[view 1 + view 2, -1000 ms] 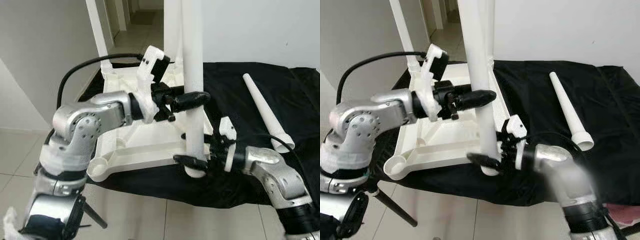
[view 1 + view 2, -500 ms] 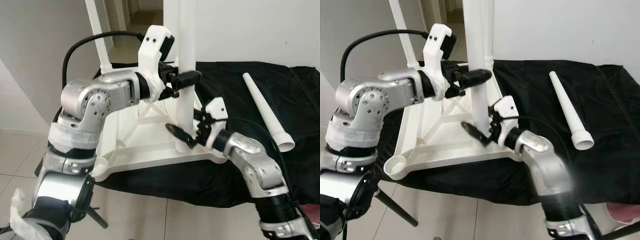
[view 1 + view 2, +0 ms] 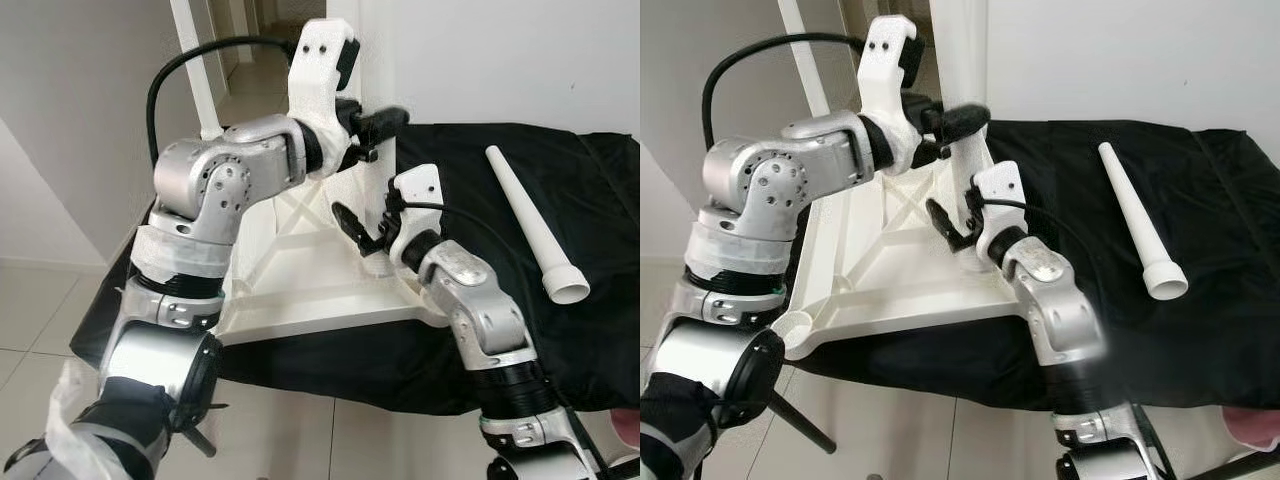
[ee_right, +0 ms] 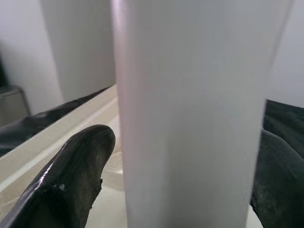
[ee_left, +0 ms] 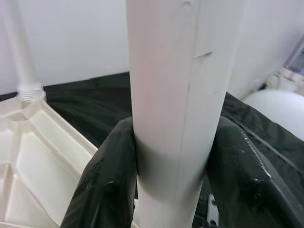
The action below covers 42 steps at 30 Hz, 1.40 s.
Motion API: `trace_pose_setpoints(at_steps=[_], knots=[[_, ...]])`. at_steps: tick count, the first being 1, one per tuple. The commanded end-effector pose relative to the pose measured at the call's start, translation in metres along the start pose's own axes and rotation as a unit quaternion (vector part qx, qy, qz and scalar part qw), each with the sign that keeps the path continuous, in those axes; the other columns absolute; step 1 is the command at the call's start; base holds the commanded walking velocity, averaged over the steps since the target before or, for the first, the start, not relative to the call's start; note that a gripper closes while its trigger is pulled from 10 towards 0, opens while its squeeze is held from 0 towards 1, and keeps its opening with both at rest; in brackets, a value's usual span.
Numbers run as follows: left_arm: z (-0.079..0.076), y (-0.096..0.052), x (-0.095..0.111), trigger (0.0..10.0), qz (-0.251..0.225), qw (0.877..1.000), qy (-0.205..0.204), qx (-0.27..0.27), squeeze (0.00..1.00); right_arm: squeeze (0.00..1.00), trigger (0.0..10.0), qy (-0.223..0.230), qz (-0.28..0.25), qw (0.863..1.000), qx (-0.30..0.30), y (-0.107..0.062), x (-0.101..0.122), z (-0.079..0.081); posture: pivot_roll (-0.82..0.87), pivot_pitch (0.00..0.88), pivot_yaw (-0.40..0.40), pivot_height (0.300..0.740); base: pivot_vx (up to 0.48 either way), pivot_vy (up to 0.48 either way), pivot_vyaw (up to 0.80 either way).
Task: Building children table
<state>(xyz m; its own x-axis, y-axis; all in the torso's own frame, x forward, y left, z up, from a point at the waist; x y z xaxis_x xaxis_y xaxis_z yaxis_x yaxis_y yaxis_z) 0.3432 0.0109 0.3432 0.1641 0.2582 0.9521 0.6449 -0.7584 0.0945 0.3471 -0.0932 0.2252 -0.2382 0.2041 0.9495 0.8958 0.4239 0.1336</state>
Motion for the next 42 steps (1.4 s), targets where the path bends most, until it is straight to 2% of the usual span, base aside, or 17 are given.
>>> trace_pose_setpoints(at_steps=[1,6,7,13,18,22,27,42], knots=[[-0.005,0.004,0.009,10.0,-0.023,1.000,0.015,0.004,0.00,0.00,10.0,0.001,0.007,1.000,-0.018,0.005,-0.001,0.002,-0.08,0.000,0.087,0.740,0.000,0.000,0.00],[-0.006,0.011,0.005,10.0,-0.032,0.999,0.021,0.028,0.00,0.00,10.0,0.003,0.021,0.998,-0.058,0.011,-0.004,0.000,-0.08,0.000,0.091,0.740,0.000,0.000,0.00],[-0.005,0.016,0.004,10.0,-0.050,0.997,0.023,0.048,0.00,0.00,10.0,-0.008,0.024,0.996,-0.088,0.014,-0.005,-0.001,-0.08,0.000,0.093,0.740,0.000,0.000,0.00],[-0.001,0.023,-0.002,10.0,-0.080,0.994,0.017,0.071,0.00,0.00,10.0,-0.052,0.031,0.991,-0.121,0.016,-0.012,-0.002,-0.08,0.005,0.083,0.740,0.000,0.000,0.00],[0.001,0.026,-0.013,10.0,-0.092,0.994,-0.001,0.065,0.00,0.00,10.0,-0.054,0.044,0.986,-0.154,0.014,-0.024,-0.008,-0.10,0.007,0.078,0.740,0.000,0.000,0.00],[-0.003,0.029,-0.020,10.0,-0.102,0.993,0.004,0.058,0.00,0.00,10.0,-0.070,0.052,0.981,-0.171,0.013,-0.031,-0.013,-0.11,0.004,0.074,0.740,0.000,0.000,0.00],[-0.006,0.033,-0.026,10.0,-0.105,0.993,0.016,0.052,0.00,0.00,10.0,-0.098,0.049,0.976,-0.189,0.013,-0.033,-0.015,-0.11,0.003,0.076,0.740,0.000,0.000,0.00],[-0.014,0.039,-0.031,10.0,-0.111,0.993,0.011,0.041,0.00,0.00,10.0,-0.128,0.035,0.968,-0.213,0.017,-0.034,-0.019,-0.10,0.002,0.075,0.740,0.000,0.000,0.00]])
Point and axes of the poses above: a point about 5 cm out from each wrist's last joint towards the gripper, its own y axis pointing out of the wrist towards the gripper, its own x axis along the axis of the wrist's last joint, z = x × y, the point moved 2 cm from there along y, pointing out of the wrist towards the gripper, and after that the axes turned 9 degrees about -y, right-handed, at the moved point
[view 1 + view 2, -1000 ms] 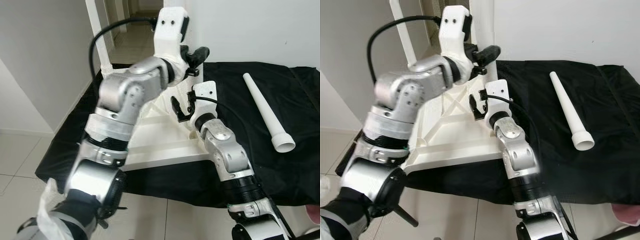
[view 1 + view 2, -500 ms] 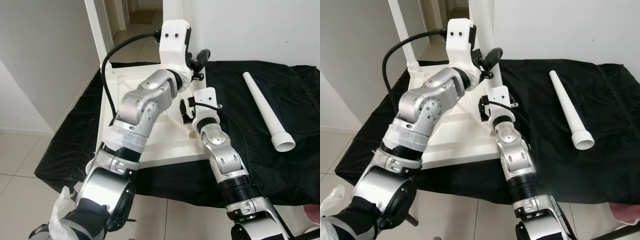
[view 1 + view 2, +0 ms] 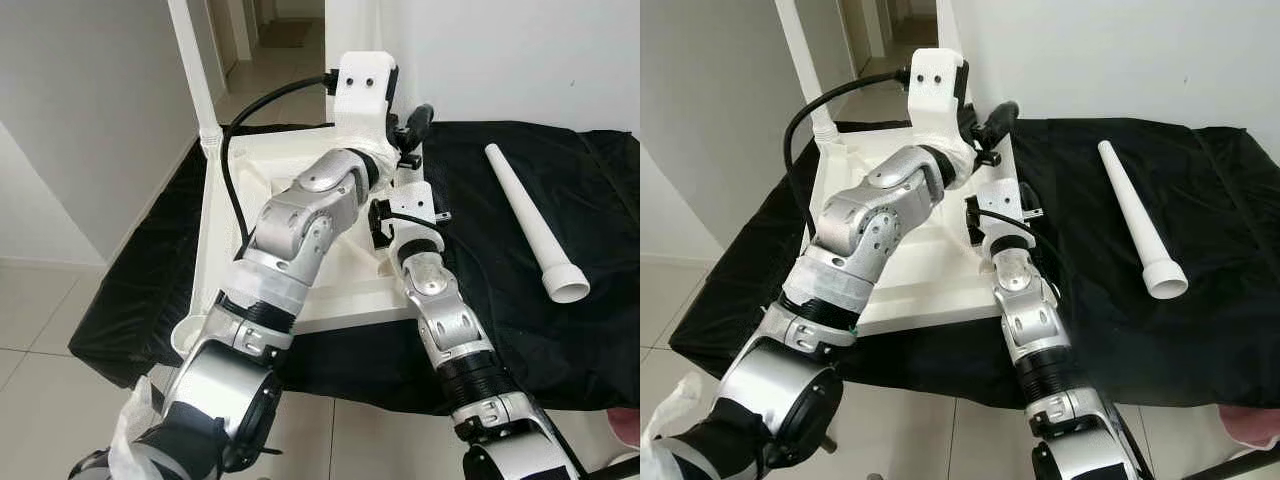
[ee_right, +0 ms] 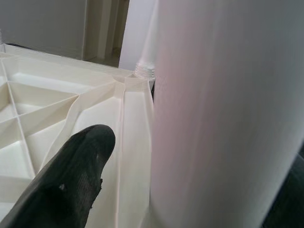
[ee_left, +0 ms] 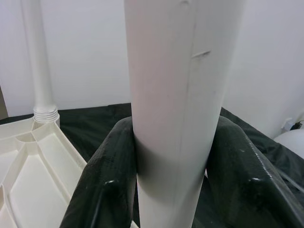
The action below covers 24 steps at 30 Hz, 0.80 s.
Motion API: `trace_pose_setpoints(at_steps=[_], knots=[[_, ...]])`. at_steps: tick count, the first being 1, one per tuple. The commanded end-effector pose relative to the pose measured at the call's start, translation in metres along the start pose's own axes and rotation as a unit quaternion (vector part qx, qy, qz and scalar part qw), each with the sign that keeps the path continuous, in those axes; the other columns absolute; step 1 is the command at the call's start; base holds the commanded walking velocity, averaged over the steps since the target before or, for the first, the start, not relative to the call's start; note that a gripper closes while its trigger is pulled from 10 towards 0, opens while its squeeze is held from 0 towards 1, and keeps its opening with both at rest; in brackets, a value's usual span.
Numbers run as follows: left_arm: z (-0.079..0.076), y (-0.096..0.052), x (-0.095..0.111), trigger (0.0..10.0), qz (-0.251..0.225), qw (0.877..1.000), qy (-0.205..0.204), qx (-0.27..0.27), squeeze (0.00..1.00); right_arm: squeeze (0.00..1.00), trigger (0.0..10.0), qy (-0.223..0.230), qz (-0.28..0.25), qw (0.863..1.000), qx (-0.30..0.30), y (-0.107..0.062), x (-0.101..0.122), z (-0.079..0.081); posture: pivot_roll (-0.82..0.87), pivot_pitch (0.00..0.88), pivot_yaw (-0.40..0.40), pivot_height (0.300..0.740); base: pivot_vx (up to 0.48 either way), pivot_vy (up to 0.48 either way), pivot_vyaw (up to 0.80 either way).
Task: Building children table
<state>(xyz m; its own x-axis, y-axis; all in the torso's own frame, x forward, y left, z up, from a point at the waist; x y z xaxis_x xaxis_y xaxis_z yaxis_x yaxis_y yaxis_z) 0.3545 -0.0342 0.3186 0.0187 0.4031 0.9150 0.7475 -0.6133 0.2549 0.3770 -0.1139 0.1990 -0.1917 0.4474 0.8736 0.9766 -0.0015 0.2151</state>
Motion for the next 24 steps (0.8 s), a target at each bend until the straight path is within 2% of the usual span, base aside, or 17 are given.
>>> trace_pose_setpoints(at_steps=[1,6,9,10,11,12,13,15,16,17,24], knots=[[-0.0031,0.0000,0.0033,10.0,-0.009,1.000,0.010,-0.020,0.00,0.00,10.0,-0.001,-0.009,1.000,0.000,0.0020,0.0040,0.0022,-0.10,0.002,0.075,0.740,0.000,0.000,0.00],[-0.0045,0.0008,0.0050,10.0,-0.013,1.000,0.010,-0.022,0.00,0.00,9.8,0.006,-0.012,1.000,-0.003,0.0045,0.0047,0.0018,-0.10,0.000,0.076,0.740,0.000,0.000,0.00],[-0.0059,0.0006,0.0054,10.0,-0.013,1.000,0.009,-0.024,0.00,0.00,9.3,0.003,-0.012,1.000,-0.007,0.0067,0.0048,0.0004,-0.10,0.000,0.073,0.740,0.000,0.000,0.00],[-0.0064,0.0006,0.0054,10.0,-0.013,1.000,0.009,-0.025,0.00,0.00,4.9,0.001,-0.012,1.000,-0.009,0.0077,0.0046,-0.0005,-0.09,0.000,0.072,0.740,0.000,0.000,0.00],[-0.0067,0.0006,0.0052,10.0,-0.013,1.000,0.009,-0.026,0.00,0.00,4.5,0.001,-0.011,1.000,-0.011,0.0084,0.0045,-0.0012,-0.09,0.000,0.071,0.740,0.000,0.000,0.00],[-0.0067,0.0006,0.0052,10.0,-0.013,1.000,0.009,-0.026,0.00,0.00,4.5,0.001,-0.011,1.000,-0.011,0.0084,0.0045,-0.0012,-0.09,0.000,0.071,0.740,0.000,0.000,0.00],[-0.0070,0.0006,0.0048,10.0,-0.013,1.000,0.010,-0.026,0.00,0.00,3.3,0.000,-0.011,1.000,-0.011,0.0089,0.0042,-0.0015,-0.09,0.000,0.070,0.740,0.000,0.000,0.00],[-0.0070,0.0006,0.0048,10.0,-0.013,1.000,0.010,-0.026,0.00,0.00,3.3,0.000,-0.011,1.000,-0.011,0.0089,0.0042,-0.0015,-0.09,0.000,0.070,0.740,0.000,0.000,0.00],[-0.0078,0.0007,0.0043,10.0,-0.013,0.999,0.012,-0.027,0.00,0.00,0.3,0.000,-0.011,1.000,-0.012,0.0093,0.0034,-0.0016,-0.09,0.000,0.069,0.740,0.000,0.000,0.00],[-0.0090,0.0006,0.0044,10.0,-0.014,0.999,0.014,-0.029,0.00,0.00,0.0,0.001,-0.010,1.000,-0.011,0.0088,0.0027,-0.0012,-0.09,0.000,0.069,0.740,0.000,0.000,0.00],[-0.0103,0.0002,0.0044,10.0,-0.014,0.999,0.016,-0.031,0.00,0.00,0.0,0.002,-0.007,1.000,-0.011,0.0079,0.0010,0.0001,-0.09,0.000,0.066,0.740,0.000,0.000,0.00]])
Point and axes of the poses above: a point about 5 cm out from each wrist's last joint towards the gripper, its own y axis pointing out of the wrist towards the gripper, its own x axis along the axis of the wrist's last joint, z = x × y, the point moved 2 cm from there along y, pointing out of the wrist towards the gripper, and after that the axes turned 9 degrees about -y, right-handed, at the moved point
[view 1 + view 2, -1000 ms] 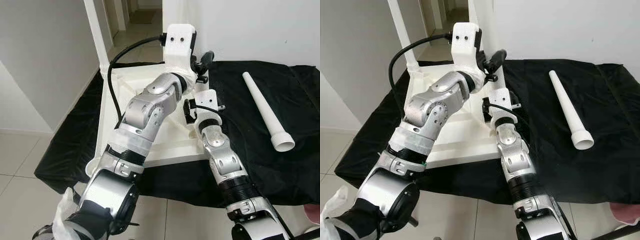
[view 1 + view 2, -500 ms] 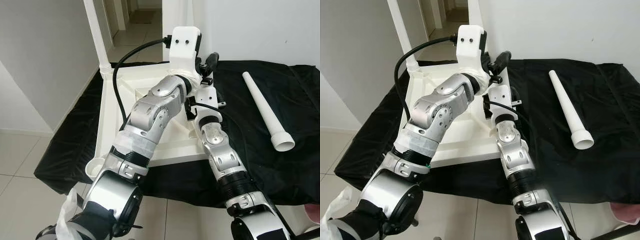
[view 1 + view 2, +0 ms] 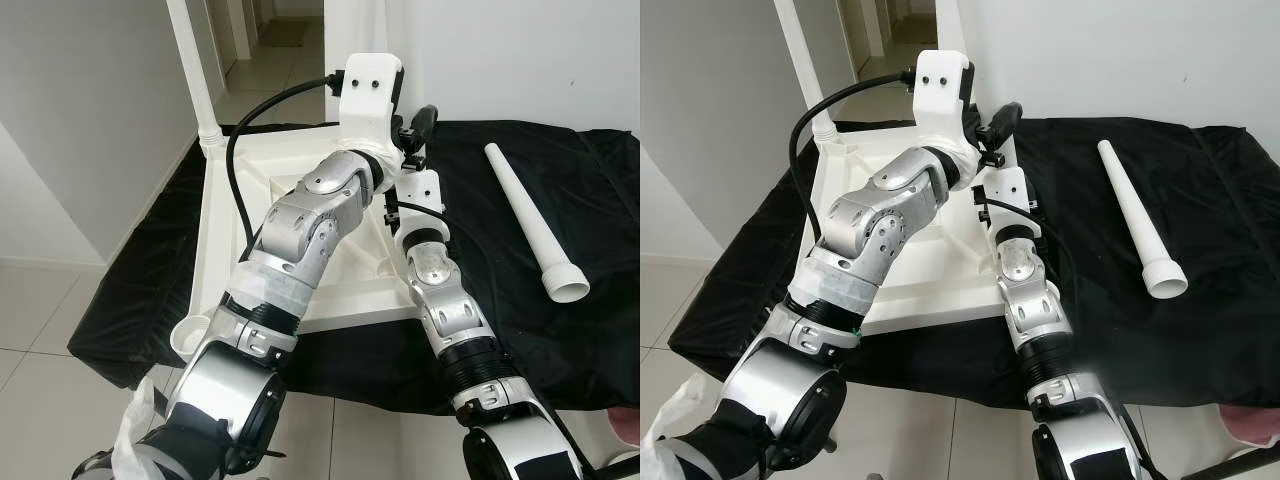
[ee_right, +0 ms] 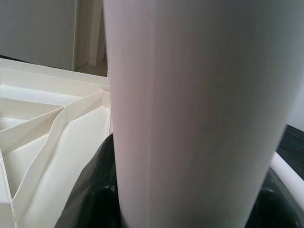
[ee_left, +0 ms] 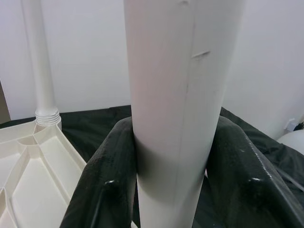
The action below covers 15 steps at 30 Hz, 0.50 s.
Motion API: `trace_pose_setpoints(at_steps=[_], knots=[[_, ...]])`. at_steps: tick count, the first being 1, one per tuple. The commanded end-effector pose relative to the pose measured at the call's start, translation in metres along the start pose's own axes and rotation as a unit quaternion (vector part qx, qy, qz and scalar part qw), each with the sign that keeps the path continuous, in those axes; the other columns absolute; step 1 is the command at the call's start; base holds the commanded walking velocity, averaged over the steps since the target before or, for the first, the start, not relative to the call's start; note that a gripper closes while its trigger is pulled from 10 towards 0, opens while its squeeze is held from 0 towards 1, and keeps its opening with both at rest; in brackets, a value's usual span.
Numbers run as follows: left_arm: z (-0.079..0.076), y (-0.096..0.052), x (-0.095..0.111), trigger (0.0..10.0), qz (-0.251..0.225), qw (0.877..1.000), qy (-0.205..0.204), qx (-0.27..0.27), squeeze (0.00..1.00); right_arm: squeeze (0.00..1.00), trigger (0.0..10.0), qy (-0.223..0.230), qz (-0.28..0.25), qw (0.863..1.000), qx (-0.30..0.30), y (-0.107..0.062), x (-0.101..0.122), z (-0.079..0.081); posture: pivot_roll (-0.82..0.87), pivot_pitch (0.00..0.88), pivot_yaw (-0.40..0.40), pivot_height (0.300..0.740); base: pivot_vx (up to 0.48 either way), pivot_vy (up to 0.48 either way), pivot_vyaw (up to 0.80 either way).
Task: Building children table
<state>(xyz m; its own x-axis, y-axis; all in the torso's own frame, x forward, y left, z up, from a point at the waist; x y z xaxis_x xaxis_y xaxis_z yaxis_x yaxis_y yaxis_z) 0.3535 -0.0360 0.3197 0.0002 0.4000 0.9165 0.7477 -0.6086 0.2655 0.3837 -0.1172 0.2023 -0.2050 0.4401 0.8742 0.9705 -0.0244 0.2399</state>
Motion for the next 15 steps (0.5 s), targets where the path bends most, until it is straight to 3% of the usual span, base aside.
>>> trace_pose_setpoints(at_steps=[1,4,5,6,7,15], knots=[[-0.008,0.000,0.004,10.0,-0.009,0.999,0.010,-0.030,0.00,0.00,0.0,-0.001,-0.001,1.000,0.007,0.000,0.000,0.005,-0.09,0.000,0.066,0.740,0.000,0.000,0.00],[-0.009,-0.001,0.005,10.0,-0.013,0.999,0.021,-0.034,0.00,0.00,0.0,0.006,-0.001,1.000,0.009,-0.001,0.001,0.008,-0.08,0.000,0.068,0.740,0.000,0.000,0.00],[-0.010,-0.003,0.004,10.0,-0.016,0.999,0.014,-0.043,0.00,0.00,10.0,0.014,0.008,1.000,0.008,-0.002,-0.001,0.009,-0.08,0.000,0.069,0.740,0.000,0.000,0.00],[-0.010,-0.004,0.003,10.0,-0.017,0.999,0.007,-0.049,0.87,0.00,10.0,0.020,0.013,1.000,0.008,-0.003,-0.002,0.011,-0.09,0.000,0.073,0.740,0.000,0.000,0.00],[-0.011,-0.005,0.002,10.0,-0.015,0.998,0.003,-0.053,1.00,0.00,10.0,0.022,0.016,1.000,0.008,-0.003,-0.003,0.011,-0.09,0.000,0.073,0.740,0.000,0.000,0.00],[-0.015,-0.006,0.002,10.0,-0.010,0.998,0.008,-0.064,1.00,0.00,10.0,0.063,0.041,0.997,-0.007,-0.006,-0.014,0.007,-0.09,0.000,0.103,0.740,0.000,0.000,0.00]])
Point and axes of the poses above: a point about 5 cm out from each wrist's last joint towards the gripper, its own y axis pointing out of the wrist towards the gripper, its own x axis along the axis of the wrist's last joint, z = x × y, the point moved 2 cm from there along y, pointing out of the wrist towards the gripper, and after that the axes turned 9 degrees about -y, right-handed, at the moved point
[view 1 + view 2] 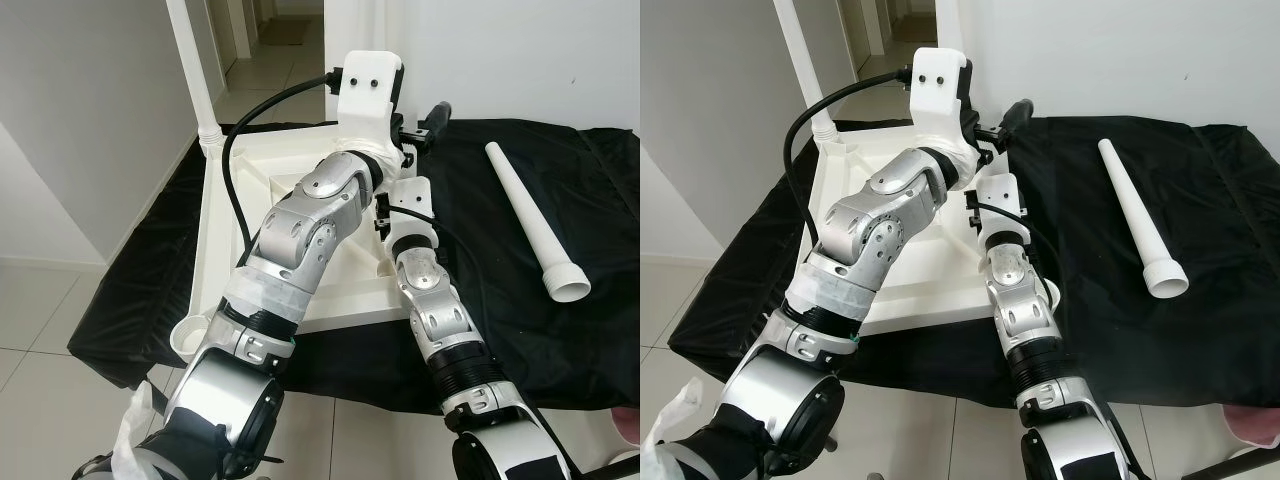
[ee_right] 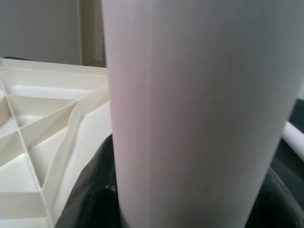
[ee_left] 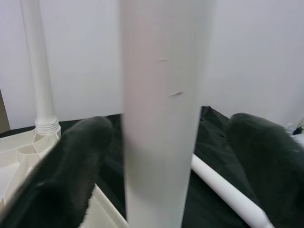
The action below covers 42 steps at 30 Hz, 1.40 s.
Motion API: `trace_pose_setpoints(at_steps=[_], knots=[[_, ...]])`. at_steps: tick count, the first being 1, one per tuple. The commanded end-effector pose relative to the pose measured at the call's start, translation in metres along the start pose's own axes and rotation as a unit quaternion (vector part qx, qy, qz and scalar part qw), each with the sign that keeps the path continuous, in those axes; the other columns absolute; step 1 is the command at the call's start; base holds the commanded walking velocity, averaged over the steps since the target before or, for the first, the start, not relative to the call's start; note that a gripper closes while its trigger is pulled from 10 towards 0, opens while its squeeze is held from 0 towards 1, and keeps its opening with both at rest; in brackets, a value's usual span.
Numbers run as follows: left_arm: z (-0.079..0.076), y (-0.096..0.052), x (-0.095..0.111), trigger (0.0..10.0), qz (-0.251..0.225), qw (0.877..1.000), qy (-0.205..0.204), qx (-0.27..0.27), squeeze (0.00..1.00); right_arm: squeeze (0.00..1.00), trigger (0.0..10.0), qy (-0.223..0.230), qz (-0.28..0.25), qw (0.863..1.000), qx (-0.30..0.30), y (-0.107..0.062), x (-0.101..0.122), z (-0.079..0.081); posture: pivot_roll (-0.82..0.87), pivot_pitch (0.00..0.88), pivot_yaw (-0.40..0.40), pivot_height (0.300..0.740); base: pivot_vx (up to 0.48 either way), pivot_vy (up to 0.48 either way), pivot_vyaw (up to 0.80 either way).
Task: Building children table
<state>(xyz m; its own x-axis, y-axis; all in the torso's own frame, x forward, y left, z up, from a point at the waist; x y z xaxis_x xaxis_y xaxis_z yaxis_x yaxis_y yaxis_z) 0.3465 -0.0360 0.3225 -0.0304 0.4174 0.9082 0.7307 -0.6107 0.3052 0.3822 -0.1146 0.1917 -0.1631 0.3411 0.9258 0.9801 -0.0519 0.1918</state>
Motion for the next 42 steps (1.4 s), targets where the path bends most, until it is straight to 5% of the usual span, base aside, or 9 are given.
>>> trace_pose_setpoints(at_steps=[1,2,20,42], knots=[[-0.009,-0.001,-0.001,10.0,0.007,0.999,0.003,-0.052,1.00,0.00,10.0,0.010,0.013,1.000,-0.004,-0.002,-0.006,-0.001,-0.09,0.000,0.103,0.740,0.000,0.000,0.00],[-0.010,-0.001,-0.001,10.0,0.009,0.999,0.006,-0.053,0.00,0.00,10.0,0.019,0.017,1.000,-0.008,-0.003,-0.008,-0.002,-0.09,0.000,0.109,0.740,0.000,0.000,0.00],[-0.002,-0.011,0.012,10.0,-0.038,0.999,-0.016,-0.032,0.00,0.00,10.0,0.056,0.006,0.998,-0.035,-0.004,-0.002,-0.018,-0.08,0.023,0.067,0.740,0.000,0.000,0.00],[0.061,-0.047,0.014,10.0,-0.070,0.993,-0.012,0.095,0.00,0.00,10.0,0.050,-0.020,0.998,-0.039,-0.012,0.003,-0.033,-0.03,0.029,0.041,0.740,0.000,0.000,0.00]])
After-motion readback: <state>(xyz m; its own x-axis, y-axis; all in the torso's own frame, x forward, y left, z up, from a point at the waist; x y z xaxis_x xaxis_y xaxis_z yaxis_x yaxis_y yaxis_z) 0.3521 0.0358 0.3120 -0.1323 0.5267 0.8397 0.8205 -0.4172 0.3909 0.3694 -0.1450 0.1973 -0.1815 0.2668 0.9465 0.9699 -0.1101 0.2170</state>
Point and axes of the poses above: a point about 5 cm out from each wrist's last joint towards the gripper, its own y axis pointing out of the wrist towards the gripper, its own x axis along the axis of the wrist's last joint, z = x × y, the point moved 2 cm from there along y, pointing out of the wrist towards the gripper, and after that the axes turned 9 degrees about -y, right-handed, at the moved point
